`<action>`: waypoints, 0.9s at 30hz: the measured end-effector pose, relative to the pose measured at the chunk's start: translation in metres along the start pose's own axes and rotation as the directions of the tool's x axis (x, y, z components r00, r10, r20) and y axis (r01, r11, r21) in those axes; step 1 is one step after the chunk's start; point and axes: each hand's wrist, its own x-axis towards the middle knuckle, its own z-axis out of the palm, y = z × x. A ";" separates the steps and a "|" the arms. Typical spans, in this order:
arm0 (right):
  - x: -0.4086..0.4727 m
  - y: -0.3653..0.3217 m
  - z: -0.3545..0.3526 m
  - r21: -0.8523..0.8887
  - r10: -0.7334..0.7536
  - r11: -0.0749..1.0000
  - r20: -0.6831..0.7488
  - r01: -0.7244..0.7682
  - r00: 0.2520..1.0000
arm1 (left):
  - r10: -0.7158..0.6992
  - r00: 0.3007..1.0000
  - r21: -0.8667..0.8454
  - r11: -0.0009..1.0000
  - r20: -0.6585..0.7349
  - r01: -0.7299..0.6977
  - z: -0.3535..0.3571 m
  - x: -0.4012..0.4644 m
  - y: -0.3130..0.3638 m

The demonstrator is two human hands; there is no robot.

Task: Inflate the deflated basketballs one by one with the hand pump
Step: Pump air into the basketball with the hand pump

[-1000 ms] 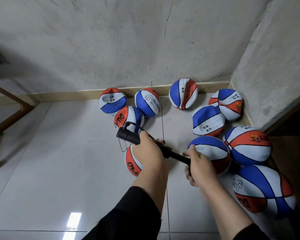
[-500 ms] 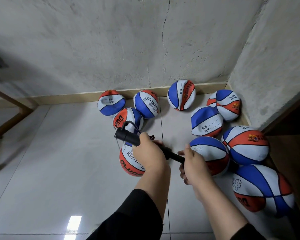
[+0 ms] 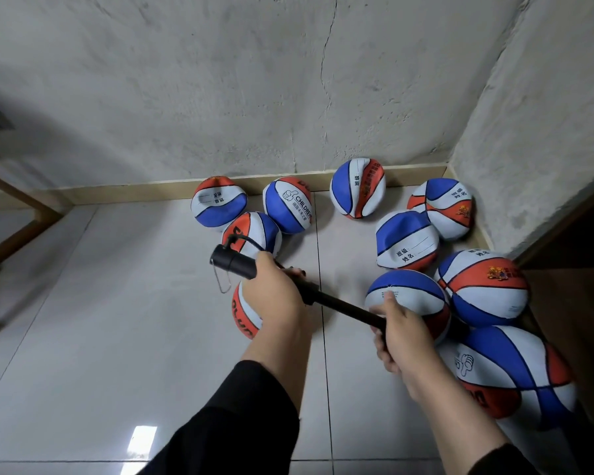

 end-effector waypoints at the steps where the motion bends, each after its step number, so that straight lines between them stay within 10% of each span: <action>1: 0.000 0.002 -0.004 0.017 0.026 1.000 -0.004 -0.026 1.000 | 0.021 1.000 0.013 1.000 -0.011 -0.021 -0.001 0.004 0.002; 16: -0.014 -0.012 0.043 -0.142 -0.242 0.961 -0.011 0.238 0.970 | 0.009 0.999 -0.041 0.999 0.032 -0.007 0.003 -0.025 -0.027; 27: -0.006 0.000 0.015 0.008 -0.053 0.999 -0.032 0.053 0.998 | -0.010 1.000 -0.030 0.999 -0.003 0.010 0.001 -0.011 -0.007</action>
